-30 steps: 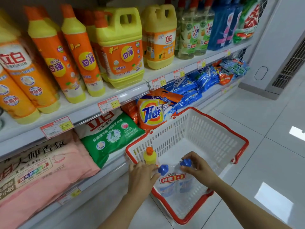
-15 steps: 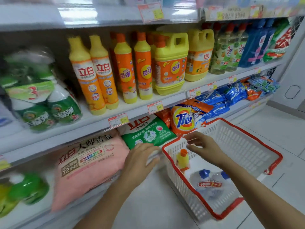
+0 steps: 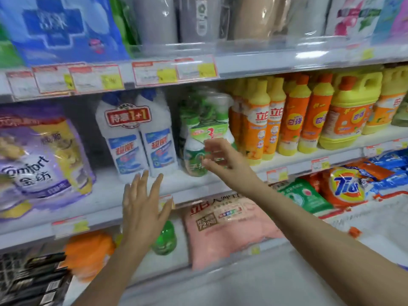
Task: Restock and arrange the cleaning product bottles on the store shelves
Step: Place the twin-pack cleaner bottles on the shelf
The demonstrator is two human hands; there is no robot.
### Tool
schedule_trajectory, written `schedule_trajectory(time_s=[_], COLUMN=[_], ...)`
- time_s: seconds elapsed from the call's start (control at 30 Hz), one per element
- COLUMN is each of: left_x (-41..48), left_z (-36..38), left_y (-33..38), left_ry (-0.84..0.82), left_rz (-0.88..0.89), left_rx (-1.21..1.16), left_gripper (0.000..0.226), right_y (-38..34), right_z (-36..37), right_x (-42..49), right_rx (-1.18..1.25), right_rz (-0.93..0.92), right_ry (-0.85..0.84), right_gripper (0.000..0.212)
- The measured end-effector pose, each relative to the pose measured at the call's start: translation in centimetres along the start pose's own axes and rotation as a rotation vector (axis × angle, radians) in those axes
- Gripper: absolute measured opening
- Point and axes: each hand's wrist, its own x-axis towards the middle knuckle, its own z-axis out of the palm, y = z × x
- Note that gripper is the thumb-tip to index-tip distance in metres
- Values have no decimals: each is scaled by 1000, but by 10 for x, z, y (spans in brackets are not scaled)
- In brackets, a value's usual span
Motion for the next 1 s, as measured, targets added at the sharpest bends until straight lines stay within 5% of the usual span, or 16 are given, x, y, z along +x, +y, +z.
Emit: schedule_trajectory(time_s=[0.2, 0.37, 0.57, 0.7, 1.0], left_x=[-15, -13, -16, -18, -15], left_z=[7, 11, 9, -13, -61], left_y=[-58, -63, -69, -68, -58], left_ry=[-100, -126, -133, 9, 92], left_rz=[63, 89, 35, -127, -276], left_rx=[35, 22, -245, -480, -709], left_gripper=[75, 75, 74, 74, 85], right_y=[-29, -31, -42, -47, -64], right_z=[75, 101, 100, 95, 85], right_x=[78, 123, 112, 79, 30], right_rx=[160, 63, 60, 81, 177], right_rz=[88, 160, 103, -56, -247], right_ry=[-52, 124, 172, 113, 188], right_gripper=[79, 111, 79, 57, 57])
